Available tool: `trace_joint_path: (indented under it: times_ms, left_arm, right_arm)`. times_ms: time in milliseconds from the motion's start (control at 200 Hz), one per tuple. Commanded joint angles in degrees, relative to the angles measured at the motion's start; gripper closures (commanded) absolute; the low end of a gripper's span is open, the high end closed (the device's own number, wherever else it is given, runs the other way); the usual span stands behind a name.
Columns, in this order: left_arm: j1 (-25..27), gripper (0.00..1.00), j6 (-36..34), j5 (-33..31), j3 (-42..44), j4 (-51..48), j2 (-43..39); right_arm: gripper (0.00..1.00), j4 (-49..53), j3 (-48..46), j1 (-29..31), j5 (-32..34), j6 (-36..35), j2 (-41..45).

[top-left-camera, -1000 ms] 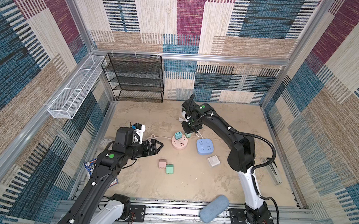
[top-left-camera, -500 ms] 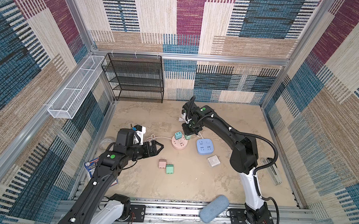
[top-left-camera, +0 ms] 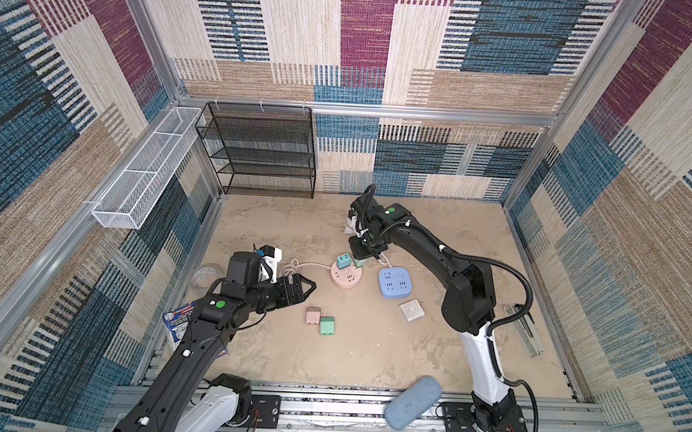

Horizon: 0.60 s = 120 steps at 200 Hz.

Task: Insert the plug
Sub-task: 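Lower the green adapter's prongs into the pink strip socket beside the teal adapter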

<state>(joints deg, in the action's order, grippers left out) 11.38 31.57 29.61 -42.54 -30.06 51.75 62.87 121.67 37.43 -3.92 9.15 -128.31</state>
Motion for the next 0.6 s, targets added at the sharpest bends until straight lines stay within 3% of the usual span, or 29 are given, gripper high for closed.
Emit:
trace_joint_path:
  times_ms: [0,596]
  left_arm:
    - [0.0,0.06,1.0,1.3,0.1,2.3,0.3]
    - [-0.1,0.06,1.1,1.3,0.6,3.0,0.5]
  right_arm:
    - [1.0,-0.6,0.6,0.1,-0.3,-0.4,-0.6]
    - [1.0,-1.7,1.8,0.1,1.9,-1.1,-3.1]
